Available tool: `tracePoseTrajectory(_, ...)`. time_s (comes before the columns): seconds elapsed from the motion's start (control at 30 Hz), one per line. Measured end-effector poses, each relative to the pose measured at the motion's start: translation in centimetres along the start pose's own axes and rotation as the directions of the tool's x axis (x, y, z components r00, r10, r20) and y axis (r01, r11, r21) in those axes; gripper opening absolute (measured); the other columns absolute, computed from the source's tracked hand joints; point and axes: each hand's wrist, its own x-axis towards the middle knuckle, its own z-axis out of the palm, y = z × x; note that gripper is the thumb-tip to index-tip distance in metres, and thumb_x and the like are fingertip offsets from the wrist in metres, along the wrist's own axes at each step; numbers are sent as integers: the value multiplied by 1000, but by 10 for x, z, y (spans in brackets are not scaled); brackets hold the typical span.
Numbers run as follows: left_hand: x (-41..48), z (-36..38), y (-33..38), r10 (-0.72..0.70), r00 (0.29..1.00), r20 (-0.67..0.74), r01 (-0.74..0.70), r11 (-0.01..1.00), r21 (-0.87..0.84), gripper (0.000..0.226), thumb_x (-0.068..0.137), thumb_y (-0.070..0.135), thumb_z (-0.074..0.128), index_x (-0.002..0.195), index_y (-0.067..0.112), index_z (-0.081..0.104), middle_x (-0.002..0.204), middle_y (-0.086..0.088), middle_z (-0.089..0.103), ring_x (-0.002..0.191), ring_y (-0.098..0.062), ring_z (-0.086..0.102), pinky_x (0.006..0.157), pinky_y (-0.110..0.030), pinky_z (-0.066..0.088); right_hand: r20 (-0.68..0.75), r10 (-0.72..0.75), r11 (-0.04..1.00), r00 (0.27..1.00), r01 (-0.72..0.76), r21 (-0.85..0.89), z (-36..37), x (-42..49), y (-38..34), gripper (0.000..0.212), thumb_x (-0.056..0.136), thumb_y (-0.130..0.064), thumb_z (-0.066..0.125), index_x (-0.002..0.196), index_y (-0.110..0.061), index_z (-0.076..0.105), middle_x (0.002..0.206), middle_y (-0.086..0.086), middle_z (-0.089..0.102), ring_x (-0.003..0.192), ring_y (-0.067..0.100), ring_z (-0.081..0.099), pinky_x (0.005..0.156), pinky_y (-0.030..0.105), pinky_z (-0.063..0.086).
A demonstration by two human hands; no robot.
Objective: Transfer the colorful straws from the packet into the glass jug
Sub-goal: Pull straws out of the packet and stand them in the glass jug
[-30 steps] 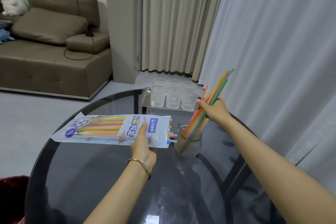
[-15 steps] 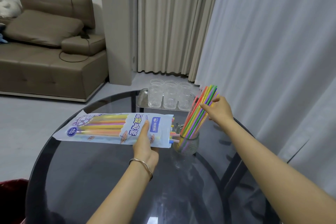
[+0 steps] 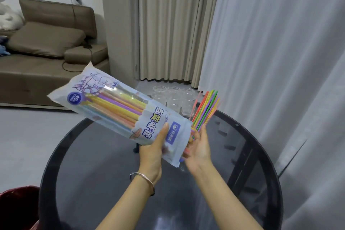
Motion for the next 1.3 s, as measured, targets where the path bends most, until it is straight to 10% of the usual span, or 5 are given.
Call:
tracePoseTrajectory(0.17,-5,-1,1,122,989,89,-134,980,150,58,56,38,81,106,11,70,98,-2,76,81,-6,73,59,-16,53,-85,-23,996,996,30,79,1,-6,6,42,89,-53,50,82,-17,69,63,4,74,52,19,71,43,31,56)
tracePoseTrajectory(0.47,1,-6,2,-47,990,-131,41,998,-49,44,75,27,75,114,7,66,111,-15,72,104,-39,65,88,-66,47,49,-394,798,918,368,-477,-1,-5,12,19,96,-31,48,98,-12,50,108,19,64,96,32,67,62,36,57)
tracePoseTrajectory(0.83,20,-23,7,-238,964,-120,184,920,-346,38,88,24,61,125,15,57,112,-7,68,95,-23,66,87,-50,54,250,-478,626,842,526,-575,-13,-5,-19,6,92,-18,58,87,-15,59,62,-4,60,48,7,51,41,16,42)
tracePoseTrajectory(1.07,19,-18,0,-239,968,-72,196,906,-376,24,89,22,60,113,22,58,105,-4,68,83,-17,67,84,-46,53,91,-371,885,924,382,-266,-9,-6,-14,13,83,-25,68,92,-19,60,59,-8,66,46,4,60,40,15,44)
tracePoseTrajectory(1.3,17,-15,-4,-253,963,-95,196,896,-397,34,89,22,60,122,21,57,108,-5,68,89,-20,65,86,-45,50,-3,-372,861,928,344,-375,-9,-3,-17,28,90,-37,58,71,-22,70,46,-6,59,42,6,55,40,16,42)
